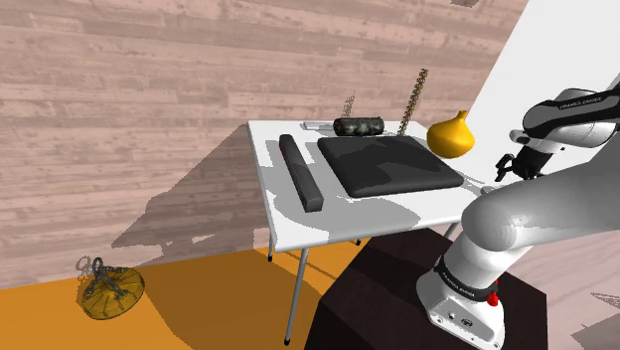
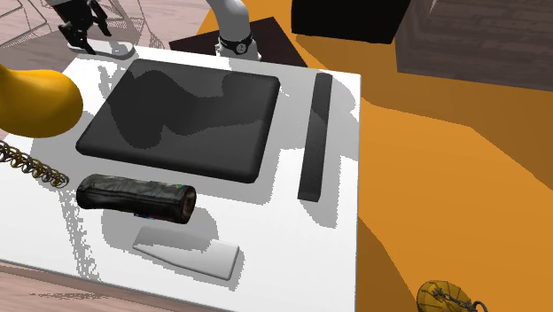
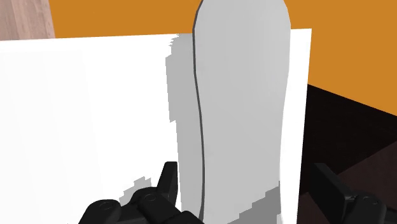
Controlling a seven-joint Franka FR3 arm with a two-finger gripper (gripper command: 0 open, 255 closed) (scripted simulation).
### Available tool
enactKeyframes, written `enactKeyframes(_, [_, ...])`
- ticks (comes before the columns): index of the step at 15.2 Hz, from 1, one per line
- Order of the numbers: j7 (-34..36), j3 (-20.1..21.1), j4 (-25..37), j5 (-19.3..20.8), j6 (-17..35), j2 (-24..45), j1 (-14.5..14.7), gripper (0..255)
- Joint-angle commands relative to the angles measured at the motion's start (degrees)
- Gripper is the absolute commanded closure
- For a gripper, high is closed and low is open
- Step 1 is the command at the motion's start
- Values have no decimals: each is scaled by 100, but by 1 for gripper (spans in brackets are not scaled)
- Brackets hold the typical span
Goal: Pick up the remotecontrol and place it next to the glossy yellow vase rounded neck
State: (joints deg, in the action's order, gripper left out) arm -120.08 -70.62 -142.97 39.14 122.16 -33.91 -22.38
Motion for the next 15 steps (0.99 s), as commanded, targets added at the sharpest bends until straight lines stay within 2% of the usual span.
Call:
enactKeyframes(1, [0,0,0,0,0,0,0,0])
enactKeyframes(3, [0,0,0,0,0,0,0,0])
enactKeyframes(7, [-47,716,362,-226,-814,-337,-324,0])
enactKeyframes(15, [-46,715,362,-224,-815,-339,-322,0])
